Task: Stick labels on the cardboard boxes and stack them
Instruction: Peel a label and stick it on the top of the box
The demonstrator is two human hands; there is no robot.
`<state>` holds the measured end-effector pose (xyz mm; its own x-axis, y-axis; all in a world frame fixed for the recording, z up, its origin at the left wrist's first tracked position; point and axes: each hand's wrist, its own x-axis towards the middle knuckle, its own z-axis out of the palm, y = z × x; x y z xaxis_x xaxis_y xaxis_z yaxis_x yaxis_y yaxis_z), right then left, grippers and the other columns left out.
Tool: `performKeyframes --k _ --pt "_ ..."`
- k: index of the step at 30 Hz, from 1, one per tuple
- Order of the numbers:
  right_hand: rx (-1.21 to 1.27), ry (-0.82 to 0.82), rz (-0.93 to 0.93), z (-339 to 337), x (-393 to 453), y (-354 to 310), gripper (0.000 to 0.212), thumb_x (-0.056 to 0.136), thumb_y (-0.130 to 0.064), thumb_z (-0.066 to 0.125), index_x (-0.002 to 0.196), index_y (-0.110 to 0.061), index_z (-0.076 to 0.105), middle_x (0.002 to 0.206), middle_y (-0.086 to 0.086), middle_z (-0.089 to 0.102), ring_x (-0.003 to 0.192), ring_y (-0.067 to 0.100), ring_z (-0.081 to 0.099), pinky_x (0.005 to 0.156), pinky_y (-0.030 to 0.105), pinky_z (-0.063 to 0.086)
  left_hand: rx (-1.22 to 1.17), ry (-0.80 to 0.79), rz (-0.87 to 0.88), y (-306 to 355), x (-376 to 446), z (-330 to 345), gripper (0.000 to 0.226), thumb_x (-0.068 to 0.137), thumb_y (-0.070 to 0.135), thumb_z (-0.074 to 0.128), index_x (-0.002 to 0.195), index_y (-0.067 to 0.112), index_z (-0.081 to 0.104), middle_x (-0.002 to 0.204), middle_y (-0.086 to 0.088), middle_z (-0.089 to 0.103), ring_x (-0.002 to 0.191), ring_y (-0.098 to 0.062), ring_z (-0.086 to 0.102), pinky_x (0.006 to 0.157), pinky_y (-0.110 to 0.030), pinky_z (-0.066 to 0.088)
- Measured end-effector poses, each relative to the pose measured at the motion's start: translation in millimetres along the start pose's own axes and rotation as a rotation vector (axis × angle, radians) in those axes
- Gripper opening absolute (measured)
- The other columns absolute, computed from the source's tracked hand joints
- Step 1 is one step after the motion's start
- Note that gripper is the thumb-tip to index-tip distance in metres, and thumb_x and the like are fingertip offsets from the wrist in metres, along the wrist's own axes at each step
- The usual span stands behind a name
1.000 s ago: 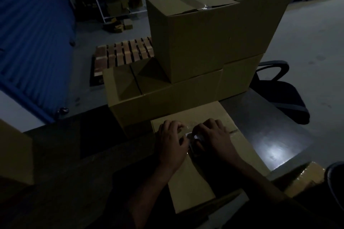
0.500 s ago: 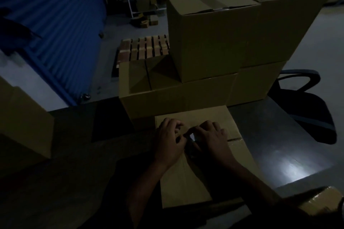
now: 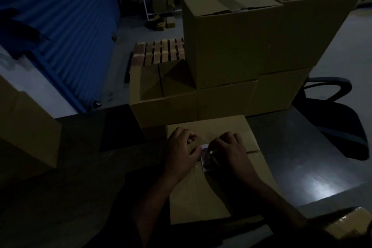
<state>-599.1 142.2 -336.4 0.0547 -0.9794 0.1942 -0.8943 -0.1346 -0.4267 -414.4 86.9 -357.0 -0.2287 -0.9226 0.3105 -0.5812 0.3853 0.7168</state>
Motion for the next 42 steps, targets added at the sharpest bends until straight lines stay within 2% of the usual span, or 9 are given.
performKeyframes --k 11,15,18,21,25,29,32,37,42 --pt "-0.004 -0.064 0.059 -12.6 -18.6 5.9 0.027 0.079 -0.058 0.055 0.095 -0.038 0.063 0.112 -0.014 0.052 0.111 0.015 0.045 0.092 0.032 0.036 0.020 0.032 -0.014 -2.1 0.7 1.5 0.032 0.088 0.037 0.080 0.114 0.028 0.062 0.123 0.017 0.047 0.112 -0.007 0.057 0.094 -0.040 0.057" --pt "-0.105 0.053 0.212 -11.6 -74.3 3.1 0.055 0.071 -0.045 0.080 0.122 -0.033 0.065 0.130 -0.003 0.058 0.122 0.024 0.048 0.098 0.044 0.042 0.119 -0.007 -0.035 -3.9 4.3 5.2 0.068 0.096 0.046 0.072 0.152 0.019 0.046 0.163 0.003 0.034 0.151 -0.019 0.032 0.123 -0.042 0.035" --pt "-0.160 0.116 0.157 -2.9 -94.3 2.2 0.062 0.078 -0.042 0.055 0.137 -0.021 0.060 0.144 0.000 0.054 0.130 0.022 0.047 0.105 0.038 0.032 0.255 -0.089 -0.073 -2.5 14.8 7.3 0.084 0.099 0.057 0.063 0.165 0.018 0.029 0.174 -0.001 0.021 0.160 -0.020 0.017 0.130 -0.043 0.018" --pt "-0.173 0.166 0.122 -2.1 -91.2 1.6 0.059 0.084 -0.038 0.044 0.137 -0.017 0.060 0.144 0.004 0.055 0.131 0.021 0.043 0.108 0.037 0.029 0.427 -0.135 -0.110 -2.9 34.6 5.4 0.083 0.097 0.067 0.057 0.162 0.021 0.036 0.171 -0.001 0.031 0.157 -0.022 0.025 0.125 -0.045 0.015" --pt "-0.192 0.097 0.045 -16.3 -70.5 22.6 0.053 0.082 -0.046 0.071 0.132 -0.030 0.061 0.133 0.000 0.056 0.126 0.026 0.044 0.099 0.044 0.046 0.574 -0.091 -0.163 -7.4 51.3 -6.6 0.084 0.081 0.083 0.062 0.140 0.023 0.057 0.145 -0.004 0.055 0.137 -0.027 0.045 0.115 -0.048 0.033" --pt "-0.289 0.038 -0.053 -36.2 -32.4 53.7 0.042 0.085 -0.061 0.063 0.125 -0.047 0.063 0.117 -0.008 0.057 0.111 0.019 0.044 0.086 0.038 0.037 0.612 -0.092 -0.314 -10.9 36.7 -28.0 0.099 0.068 0.093 0.061 0.129 0.016 0.057 0.139 -0.011 0.056 0.129 -0.032 0.051 0.108 -0.049 0.043" --pt "-0.259 0.048 -0.096 -49.5 -6.7 64.6 0.034 0.088 -0.055 0.052 0.113 -0.043 0.071 0.109 -0.006 0.064 0.101 0.023 0.052 0.079 0.040 0.037 0.384 -0.150 -0.465 2.4 7.3 -35.0 0.107 0.059 0.095 0.062 0.130 0.017 0.048 0.134 -0.010 0.058 0.122 -0.032 0.057 0.100 -0.046 0.048" --pt "-0.234 -0.072 -0.068 -49.4 7.2 77.0 0.038 0.086 -0.041 0.065 0.124 -0.038 0.066 0.131 -0.008 0.063 0.114 0.021 0.058 0.086 0.038 0.047 0.112 -0.157 -0.501 31.1 -45.9 -14.2 0.085 0.065 0.087 0.073 0.118 0.032 0.034 0.115 0.003 0.061 0.099 -0.023 0.067 0.084 -0.042 0.058" --pt "-0.005 0.172 0.126 -41.9 -32.3 54.6 0.036 0.082 -0.031 0.078 0.117 -0.021 0.070 0.116 -0.002 0.067 0.105 0.020 0.058 0.082 0.029 0.039 0.032 -0.025 -0.325 28.0 -37.6 -6.5 0.083 0.064 0.064 0.087 0.119 0.036 0.031 0.124 0.004 0.054 0.109 -0.020 0.060 0.085 -0.039 0.054"
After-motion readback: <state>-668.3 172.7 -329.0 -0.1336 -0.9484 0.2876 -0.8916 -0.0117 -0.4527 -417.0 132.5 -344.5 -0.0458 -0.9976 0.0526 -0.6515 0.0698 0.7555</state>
